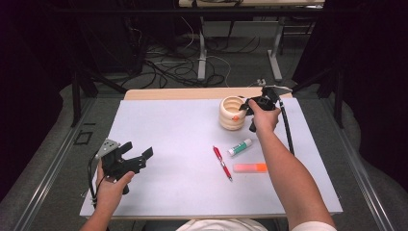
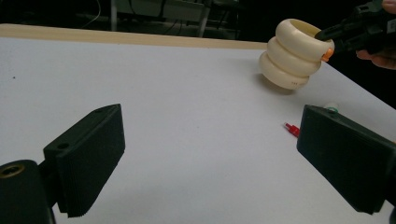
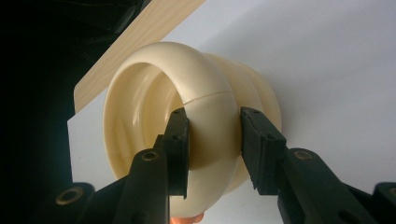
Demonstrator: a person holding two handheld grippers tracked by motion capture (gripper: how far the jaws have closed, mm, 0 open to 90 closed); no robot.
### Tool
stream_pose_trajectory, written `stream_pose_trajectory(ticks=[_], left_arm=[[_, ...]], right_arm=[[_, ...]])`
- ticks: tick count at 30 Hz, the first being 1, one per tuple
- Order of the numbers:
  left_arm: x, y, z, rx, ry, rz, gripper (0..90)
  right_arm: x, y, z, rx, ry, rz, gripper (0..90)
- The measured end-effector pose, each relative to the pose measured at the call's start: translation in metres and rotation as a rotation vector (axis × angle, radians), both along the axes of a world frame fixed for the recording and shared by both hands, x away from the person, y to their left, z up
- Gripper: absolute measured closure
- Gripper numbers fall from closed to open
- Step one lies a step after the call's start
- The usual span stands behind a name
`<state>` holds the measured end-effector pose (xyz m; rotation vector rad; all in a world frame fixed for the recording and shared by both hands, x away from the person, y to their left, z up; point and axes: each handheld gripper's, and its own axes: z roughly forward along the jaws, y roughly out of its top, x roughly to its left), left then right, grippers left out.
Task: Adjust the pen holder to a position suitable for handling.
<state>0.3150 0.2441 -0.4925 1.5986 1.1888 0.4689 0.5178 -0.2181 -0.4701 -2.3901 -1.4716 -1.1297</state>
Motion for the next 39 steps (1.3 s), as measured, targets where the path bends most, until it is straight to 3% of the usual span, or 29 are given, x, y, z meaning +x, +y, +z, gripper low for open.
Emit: stream_pose_trajectory(ticks=[4,6,9,10,11,14,15,21,23,39], left_arm=[[0.0,0.0,0.0,0.002,0.004,-0.003,8.1],[0.0,0.0,0.0,0.0,0.003,-0.002,8.1],[0.0,0.0,0.0,0.0,0.001,-0.003,8.1],[0.0,0.0,0.0,-0.001,0.001,-0.002,8.1],[0.0,0.0,0.0,-0.002,0.001,-0.002,8.1],[0.0,0.0,0.0,-0.003,0.003,-0.002,8.1],[0.0,0.0,0.0,-0.001,0.002,-0.001,8.1],[0.0,0.0,0.0,0.0,0.002,-0.004,8.1],[0.0,0.0,0.0,-0.001,0.002,-0.004,8.1],[0.0,-0.001,0.0,-0.003,0.003,-0.01,8.1]], right_arm=[[-0.004,0.007,0.003,0.01,0.004,0.029,65.0],[-0.004,0.012,0.003,0.02,0.009,0.003,65.0],[-0.005,0.018,0.004,0.017,0.009,0.011,65.0],[-0.005,0.019,0.004,0.023,0.018,0.019,64.9],[-0.006,0.02,0.002,0.0,-0.002,0.027,65.0],[-0.007,0.023,0.003,0.001,0.008,0.058,65.0],[-0.007,0.025,0.004,0.022,0.007,0.056,65.0],[-0.008,0.038,0.001,0.005,-0.002,0.084,65.0],[-0.009,0.041,0.002,0.025,0.007,0.109,65.0],[-0.013,0.079,-0.005,0.022,0.029,0.195,65.0]])
